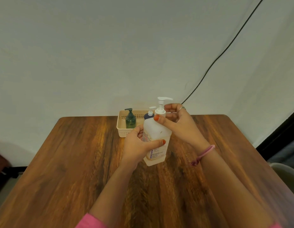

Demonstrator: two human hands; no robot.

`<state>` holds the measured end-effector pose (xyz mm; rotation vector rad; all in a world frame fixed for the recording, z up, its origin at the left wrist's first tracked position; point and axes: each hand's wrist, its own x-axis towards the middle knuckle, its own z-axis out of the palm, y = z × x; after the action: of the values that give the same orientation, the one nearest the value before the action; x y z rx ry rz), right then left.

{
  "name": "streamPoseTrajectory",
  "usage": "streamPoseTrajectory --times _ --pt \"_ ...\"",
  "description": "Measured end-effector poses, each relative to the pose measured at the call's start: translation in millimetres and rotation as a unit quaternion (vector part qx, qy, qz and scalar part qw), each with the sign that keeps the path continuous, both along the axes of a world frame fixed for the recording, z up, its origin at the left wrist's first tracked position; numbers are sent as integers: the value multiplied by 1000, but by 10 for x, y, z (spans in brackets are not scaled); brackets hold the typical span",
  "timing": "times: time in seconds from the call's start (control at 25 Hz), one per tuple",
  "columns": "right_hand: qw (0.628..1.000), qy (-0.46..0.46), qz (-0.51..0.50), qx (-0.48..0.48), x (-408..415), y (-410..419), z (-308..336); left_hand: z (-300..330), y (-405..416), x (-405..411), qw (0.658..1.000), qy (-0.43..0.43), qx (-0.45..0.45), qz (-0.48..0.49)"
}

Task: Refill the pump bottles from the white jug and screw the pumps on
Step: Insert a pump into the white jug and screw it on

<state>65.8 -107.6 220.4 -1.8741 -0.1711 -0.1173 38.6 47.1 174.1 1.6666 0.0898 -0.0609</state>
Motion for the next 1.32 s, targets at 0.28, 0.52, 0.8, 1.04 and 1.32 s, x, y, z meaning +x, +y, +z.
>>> streamPoseTrajectory --times 0.28,0.52,0.8,1.04,1.32 --pt "998 -39 -13 41 -60 64 9 -24 2 26 1000 2 -6 -3" --pt "996 -41 -56 64 -60 88 34 9 -14 -3 1000 -6 -21 -6" --pt "999 10 33 -28 -76 -20 119 15 1 -16 1000 -9 -17 2" --pt "999 3 -28 35 -110 80 18 -22 -20 -3 1000 -8 -2 5" --pt "997 42 29 49 -81 6 14 -38 -31 -11 1000 -17 2 6"
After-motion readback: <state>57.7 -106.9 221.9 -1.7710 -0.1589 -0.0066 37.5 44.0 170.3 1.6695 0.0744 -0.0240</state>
